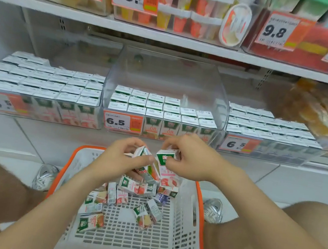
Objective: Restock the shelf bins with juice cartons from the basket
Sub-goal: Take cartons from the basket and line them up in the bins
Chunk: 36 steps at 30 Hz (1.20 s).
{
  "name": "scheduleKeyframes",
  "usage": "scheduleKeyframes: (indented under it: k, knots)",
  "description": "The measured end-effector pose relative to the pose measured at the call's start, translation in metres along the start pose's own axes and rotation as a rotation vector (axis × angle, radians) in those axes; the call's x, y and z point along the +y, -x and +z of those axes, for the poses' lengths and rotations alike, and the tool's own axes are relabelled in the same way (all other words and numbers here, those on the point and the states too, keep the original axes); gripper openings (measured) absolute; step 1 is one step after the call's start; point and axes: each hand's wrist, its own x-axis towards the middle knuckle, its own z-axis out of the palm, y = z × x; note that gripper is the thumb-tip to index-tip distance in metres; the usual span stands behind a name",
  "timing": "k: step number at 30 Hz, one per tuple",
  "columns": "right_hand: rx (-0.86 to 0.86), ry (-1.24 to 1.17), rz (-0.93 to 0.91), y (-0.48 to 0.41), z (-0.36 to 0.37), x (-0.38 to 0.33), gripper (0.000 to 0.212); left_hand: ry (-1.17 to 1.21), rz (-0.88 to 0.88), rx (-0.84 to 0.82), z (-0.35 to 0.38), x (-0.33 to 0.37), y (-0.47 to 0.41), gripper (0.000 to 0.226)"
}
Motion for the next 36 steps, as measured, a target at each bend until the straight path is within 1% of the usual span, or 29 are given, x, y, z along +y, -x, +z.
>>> scheduleKeyframes:
  k: [5, 8, 10, 12, 13, 15, 17, 20, 22, 24, 26, 27, 28, 30, 31, 34, 36]
  knots:
    - [0.300, -0.079, -0.072, -0.001, -0.044, -0.012, 0.033, -0.032, 0.093, -0.034, -0.020, 0.063, 0.005, 0.045]
    - [0.455, -0.131, -0.100, -0.012, -0.060, -0.013, 0.034, -0.095, 0.174, 0.001, -0.028, 0.101, 0.000, 0.038]
    - [0.540, -0.140, -0.098, -0.022, -0.073, -0.011, 0.040, -0.177, 0.238, 0.101, -0.032, 0.122, -0.007, 0.031]
    - [0.595, -0.143, -0.093, -0.036, -0.083, -0.008, 0.045, -0.275, 0.301, 0.263, -0.034, 0.136, -0.017, 0.025]
    - [0.605, -0.156, -0.089, -0.044, -0.087, -0.006, 0.046, -0.348, 0.332, 0.361, -0.035, 0.140, -0.023, 0.026]
    - [0.583, -0.191, -0.074, -0.059, -0.089, -0.001, 0.049, -0.536, 0.374, 0.533, -0.036, 0.143, -0.036, 0.036]
    - [0.514, -0.204, -0.052, -0.070, -0.086, 0.003, 0.052, -0.693, 0.379, 0.626, -0.040, 0.138, -0.050, 0.049]
    - [0.389, -0.194, -0.016, -0.082, -0.080, 0.008, 0.052, -0.832, 0.290, 0.620, -0.045, 0.122, -0.069, 0.067]
    - [0.379, -0.187, -0.015, -0.088, -0.079, 0.010, 0.048, -0.859, 0.234, 0.591, -0.047, 0.118, -0.074, 0.072]
    - [0.389, -0.154, -0.028, -0.091, -0.080, 0.008, 0.045, -0.822, 0.229, 0.522, -0.051, 0.118, -0.075, 0.072]
    - [0.379, -0.116, -0.029, -0.094, -0.079, 0.007, 0.044, -0.787, 0.241, 0.415, -0.055, 0.121, -0.071, 0.078]
    - [0.379, -0.114, -0.014, -0.095, -0.078, 0.007, 0.044, -0.801, 0.258, 0.377, -0.058, 0.122, -0.070, 0.074]
    - [0.389, -0.121, 0.005, -0.096, -0.078, 0.008, 0.043, -0.822, 0.281, 0.364, -0.061, 0.120, -0.070, 0.063]
    - [0.448, -0.142, 0.040, -0.094, -0.083, 0.010, 0.041, -0.833, 0.323, 0.382, -0.063, 0.119, -0.070, 0.038]
    - [0.493, -0.150, 0.064, -0.092, -0.088, 0.013, 0.041, -0.825, 0.355, 0.401, -0.062, 0.118, -0.071, 0.033]
    - [0.602, -0.127, 0.150, -0.080, -0.102, 0.025, 0.046, -0.712, 0.488, 0.443, -0.045, 0.125, -0.076, 0.030]
    - [0.647, -0.043, 0.210, -0.072, -0.108, 0.034, 0.050, -0.615, 0.520, 0.453, -0.026, 0.134, -0.083, 0.028]
